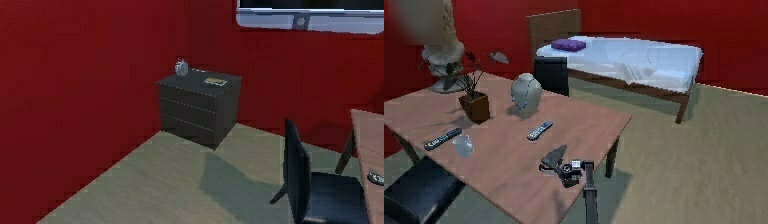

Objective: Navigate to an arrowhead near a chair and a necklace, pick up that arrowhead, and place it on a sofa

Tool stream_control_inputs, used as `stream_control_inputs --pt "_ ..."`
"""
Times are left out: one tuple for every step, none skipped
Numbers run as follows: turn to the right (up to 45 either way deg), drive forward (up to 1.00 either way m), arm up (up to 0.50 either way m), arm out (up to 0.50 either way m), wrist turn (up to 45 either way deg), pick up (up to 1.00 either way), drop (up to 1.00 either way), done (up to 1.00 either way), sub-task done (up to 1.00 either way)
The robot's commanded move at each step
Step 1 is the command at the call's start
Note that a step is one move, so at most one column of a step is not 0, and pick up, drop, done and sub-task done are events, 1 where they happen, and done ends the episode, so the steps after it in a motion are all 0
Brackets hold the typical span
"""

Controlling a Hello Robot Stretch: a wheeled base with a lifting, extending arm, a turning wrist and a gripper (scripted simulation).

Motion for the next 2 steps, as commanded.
stream_control_inputs --pt "0.0 0.00 0.10 0.00 0.0 0.00 0.00 0.00 0.00" --pt "0.0 0.00 0.34 0.00 0.0 0.00 0.00 0.00 0.00"
